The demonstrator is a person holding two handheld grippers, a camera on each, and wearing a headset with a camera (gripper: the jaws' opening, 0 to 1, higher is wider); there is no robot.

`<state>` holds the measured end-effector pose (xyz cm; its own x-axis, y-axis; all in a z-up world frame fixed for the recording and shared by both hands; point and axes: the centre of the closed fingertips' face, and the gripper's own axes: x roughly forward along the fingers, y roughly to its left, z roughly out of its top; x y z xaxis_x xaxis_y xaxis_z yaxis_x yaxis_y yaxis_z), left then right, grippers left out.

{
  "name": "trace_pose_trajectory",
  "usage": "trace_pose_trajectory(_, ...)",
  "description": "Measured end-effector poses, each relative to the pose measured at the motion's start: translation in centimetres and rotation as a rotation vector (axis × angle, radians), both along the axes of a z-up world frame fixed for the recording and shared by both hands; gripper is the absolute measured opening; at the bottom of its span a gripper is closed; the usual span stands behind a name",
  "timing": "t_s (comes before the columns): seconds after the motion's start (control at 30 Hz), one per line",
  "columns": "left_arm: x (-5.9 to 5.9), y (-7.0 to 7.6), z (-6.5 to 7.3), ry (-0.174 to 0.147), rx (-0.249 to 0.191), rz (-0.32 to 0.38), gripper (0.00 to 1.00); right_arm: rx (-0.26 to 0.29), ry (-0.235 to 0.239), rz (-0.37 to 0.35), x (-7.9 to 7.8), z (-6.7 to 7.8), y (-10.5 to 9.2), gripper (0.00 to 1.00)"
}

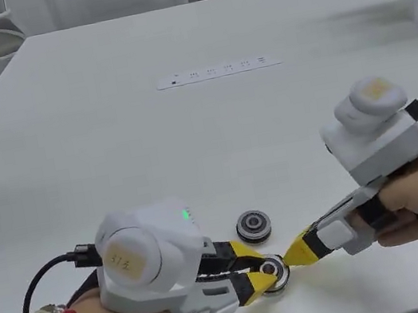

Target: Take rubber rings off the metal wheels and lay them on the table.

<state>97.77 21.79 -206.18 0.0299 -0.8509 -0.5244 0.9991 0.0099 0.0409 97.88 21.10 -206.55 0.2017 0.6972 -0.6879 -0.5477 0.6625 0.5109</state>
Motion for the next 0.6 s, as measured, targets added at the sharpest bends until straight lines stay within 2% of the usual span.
trace_pose_trajectory(0.13,0.0,0.0,0.0,0.0,0.003,-0.003,0.07,0.029,0.014,-0.004,-0.3,0.3,0.5,0.0)
trace_pose_trajectory(0.4,0.0,0.0,0.0,0.001,0.001,-0.002,0.07,0.057,0.008,-0.003,-0.7,0.6,0.8,0.0)
trace_pose_trajectory(0.47,0.0,0.0,0.0,0.001,0.001,-0.002,0.07,0.103,0.002,0.0,-0.7,1.2,1.4,0.0)
trace_pose_trajectory(0.53,0.0,0.0,0.0,0.001,0.001,0.0,0.07,0.259,0.017,-0.025,-0.4,3.5,2.8,0.0)
trace_pose_trajectory(0.57,0.0,0.0,0.0,0.001,0.001,0.002,0.07,0.197,-0.006,-0.031,0.0,3.0,2.4,0.0)
trace_pose_trajectory(0.6,0.0,-0.1,0.0,0.002,0.0,0.003,0.07,0.054,-0.082,0.009,0.5,1.5,1.0,0.0)
